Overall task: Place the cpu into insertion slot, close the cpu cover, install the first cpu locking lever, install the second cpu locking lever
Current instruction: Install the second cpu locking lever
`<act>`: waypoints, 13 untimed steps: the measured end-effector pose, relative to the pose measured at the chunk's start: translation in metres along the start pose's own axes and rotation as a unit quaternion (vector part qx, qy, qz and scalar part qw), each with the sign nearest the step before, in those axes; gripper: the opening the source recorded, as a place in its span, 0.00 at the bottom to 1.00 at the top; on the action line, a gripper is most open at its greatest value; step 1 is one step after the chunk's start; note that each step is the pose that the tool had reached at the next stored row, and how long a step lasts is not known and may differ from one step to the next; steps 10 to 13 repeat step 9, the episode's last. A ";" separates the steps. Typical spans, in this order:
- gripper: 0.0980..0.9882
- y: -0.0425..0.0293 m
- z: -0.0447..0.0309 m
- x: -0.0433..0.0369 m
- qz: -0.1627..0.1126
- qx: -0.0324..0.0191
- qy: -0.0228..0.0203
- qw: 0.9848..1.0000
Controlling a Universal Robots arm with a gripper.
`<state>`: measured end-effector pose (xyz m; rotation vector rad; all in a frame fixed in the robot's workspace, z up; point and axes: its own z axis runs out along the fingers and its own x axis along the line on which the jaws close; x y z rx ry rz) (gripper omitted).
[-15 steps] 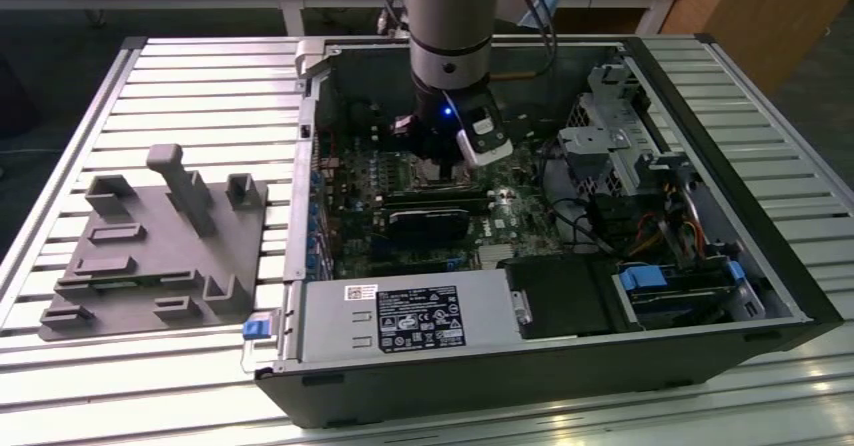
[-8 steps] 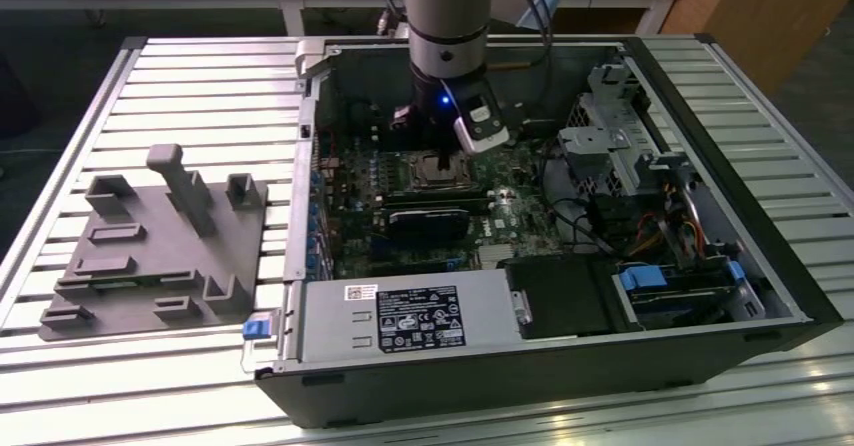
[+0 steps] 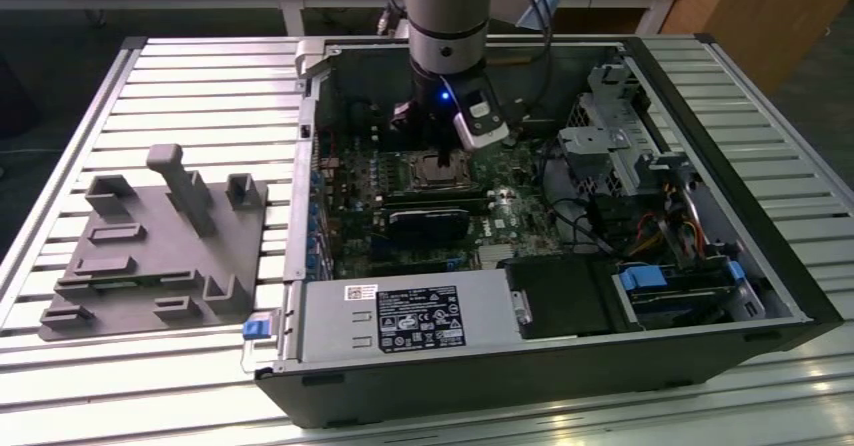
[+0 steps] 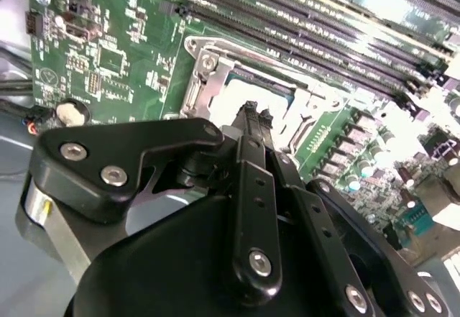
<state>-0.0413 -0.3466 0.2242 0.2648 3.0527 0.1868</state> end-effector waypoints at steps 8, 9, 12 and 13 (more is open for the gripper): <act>0.01 0.0005 -0.0024 -0.0001 0.000 0.000 0.000 1.000; 0.01 0.0005 -0.0024 -0.0001 0.000 0.000 0.000 1.000; 0.01 0.0005 -0.0024 -0.0001 0.000 0.000 0.000 1.000; 0.01 0.0005 -0.0024 -0.0001 0.000 0.000 0.000 1.000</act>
